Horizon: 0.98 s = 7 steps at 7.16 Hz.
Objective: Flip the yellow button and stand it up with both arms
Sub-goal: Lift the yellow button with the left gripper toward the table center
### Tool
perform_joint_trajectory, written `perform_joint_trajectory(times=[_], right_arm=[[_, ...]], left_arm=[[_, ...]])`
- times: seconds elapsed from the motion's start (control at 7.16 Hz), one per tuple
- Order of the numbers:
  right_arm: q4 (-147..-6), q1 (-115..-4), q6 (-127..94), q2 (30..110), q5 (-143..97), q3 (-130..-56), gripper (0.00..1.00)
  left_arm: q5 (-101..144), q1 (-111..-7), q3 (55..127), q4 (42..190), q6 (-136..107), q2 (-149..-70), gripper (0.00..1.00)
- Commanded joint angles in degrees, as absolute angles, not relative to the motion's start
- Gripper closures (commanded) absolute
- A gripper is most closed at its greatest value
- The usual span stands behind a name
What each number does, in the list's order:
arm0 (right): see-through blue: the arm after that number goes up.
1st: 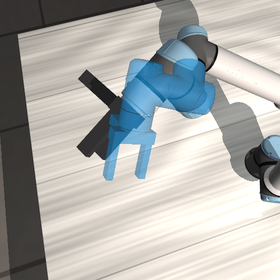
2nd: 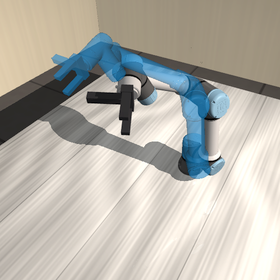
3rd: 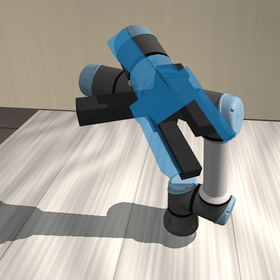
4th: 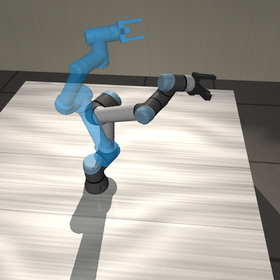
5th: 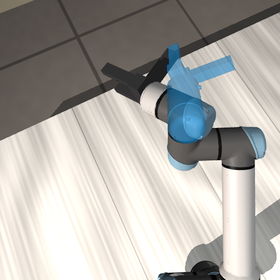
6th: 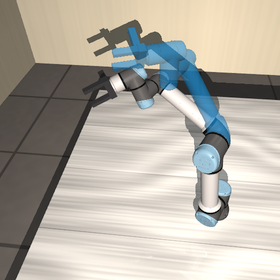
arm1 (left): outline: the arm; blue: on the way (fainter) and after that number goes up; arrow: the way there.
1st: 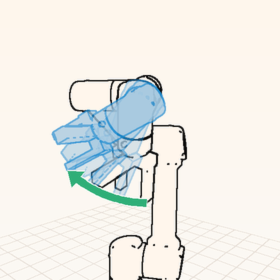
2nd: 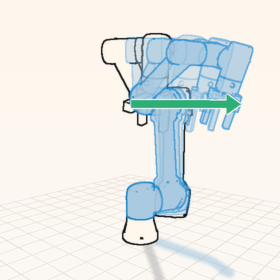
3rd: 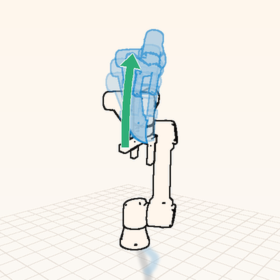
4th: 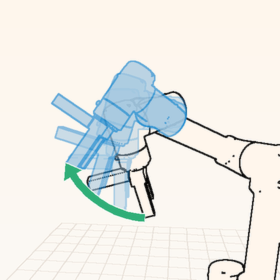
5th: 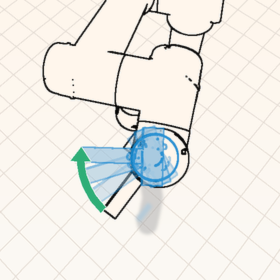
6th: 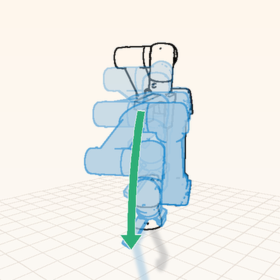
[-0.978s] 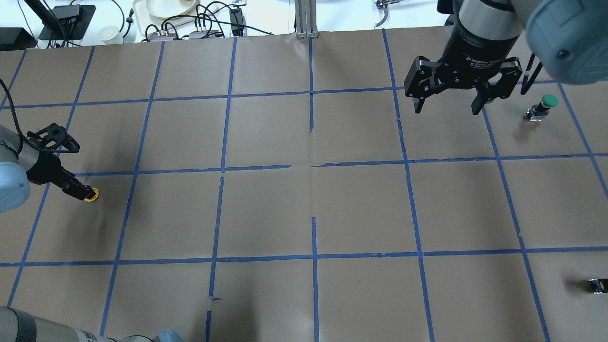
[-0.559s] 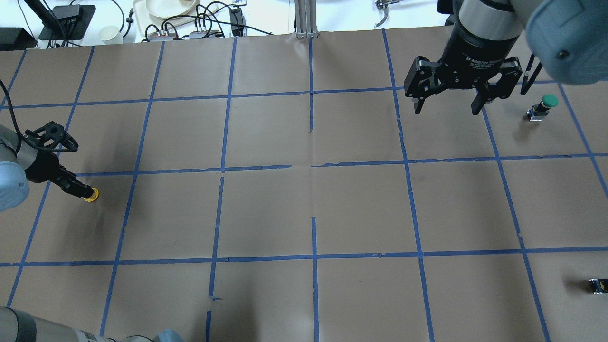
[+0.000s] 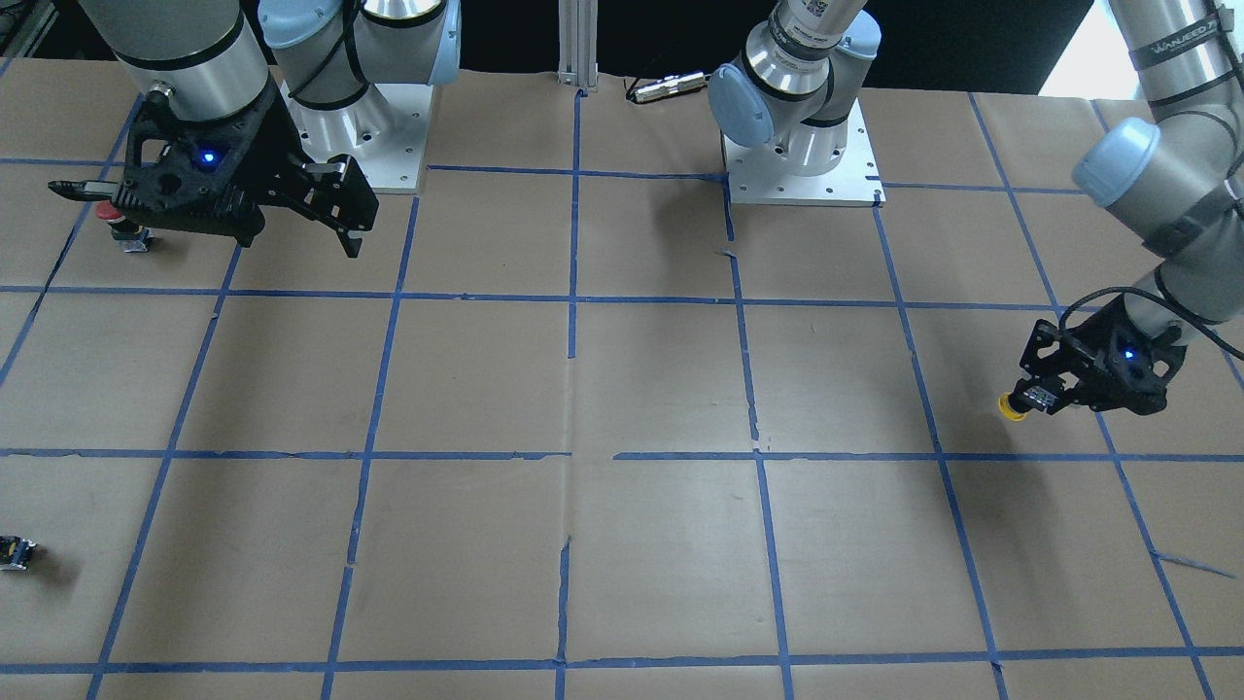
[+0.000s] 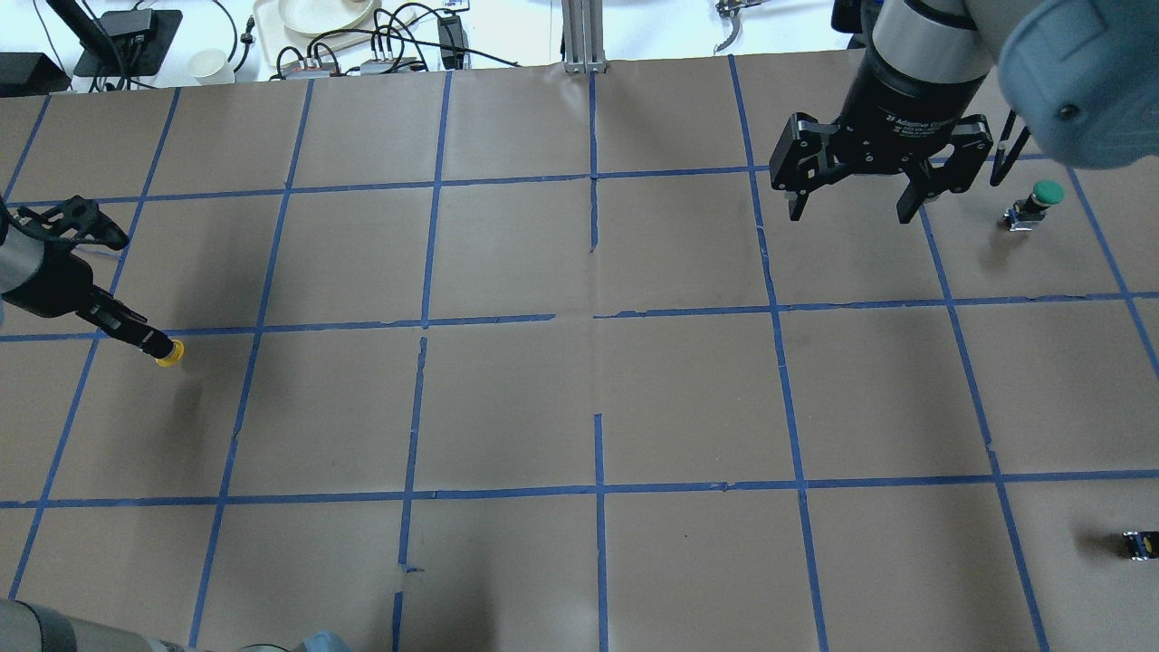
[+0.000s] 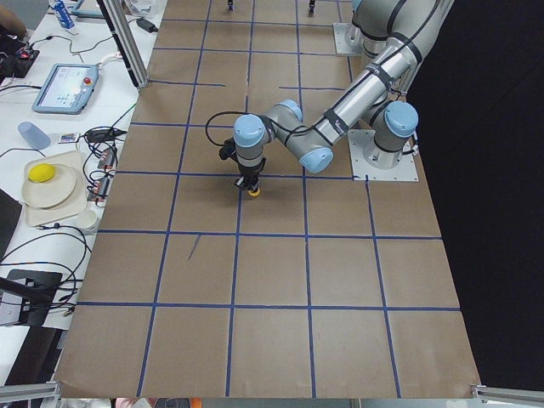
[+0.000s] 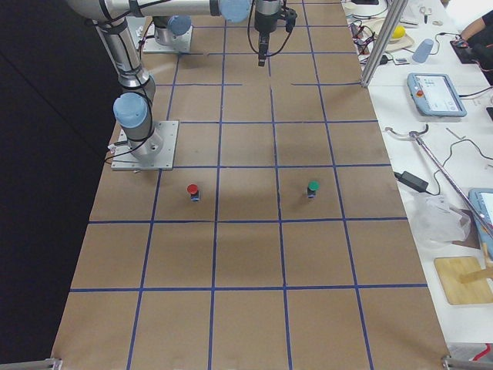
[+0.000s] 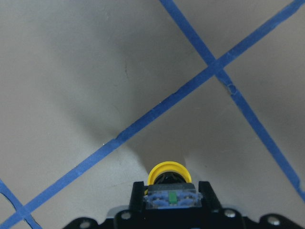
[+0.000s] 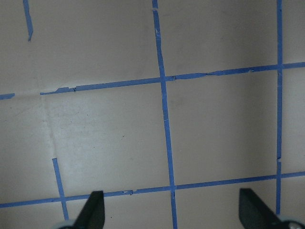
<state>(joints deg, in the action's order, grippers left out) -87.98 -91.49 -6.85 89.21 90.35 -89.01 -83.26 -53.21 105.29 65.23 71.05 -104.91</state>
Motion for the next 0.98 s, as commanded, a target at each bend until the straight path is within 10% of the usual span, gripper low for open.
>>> perform_joint_trajectory(times=[0.0, 0.84], right_arm=[[-88.07, -91.58, -6.86, 89.21, 90.35, -89.12, 0.00], [-88.07, -91.41, -6.86, 89.21, 90.35, -89.03, 0.00]], left_arm=[[-73.97, -57.71, 98.37, 82.71, 62.71, -103.55, 0.92], [-30.42, -74.50, 99.58, 114.81, 51.76, -96.16, 0.92]])
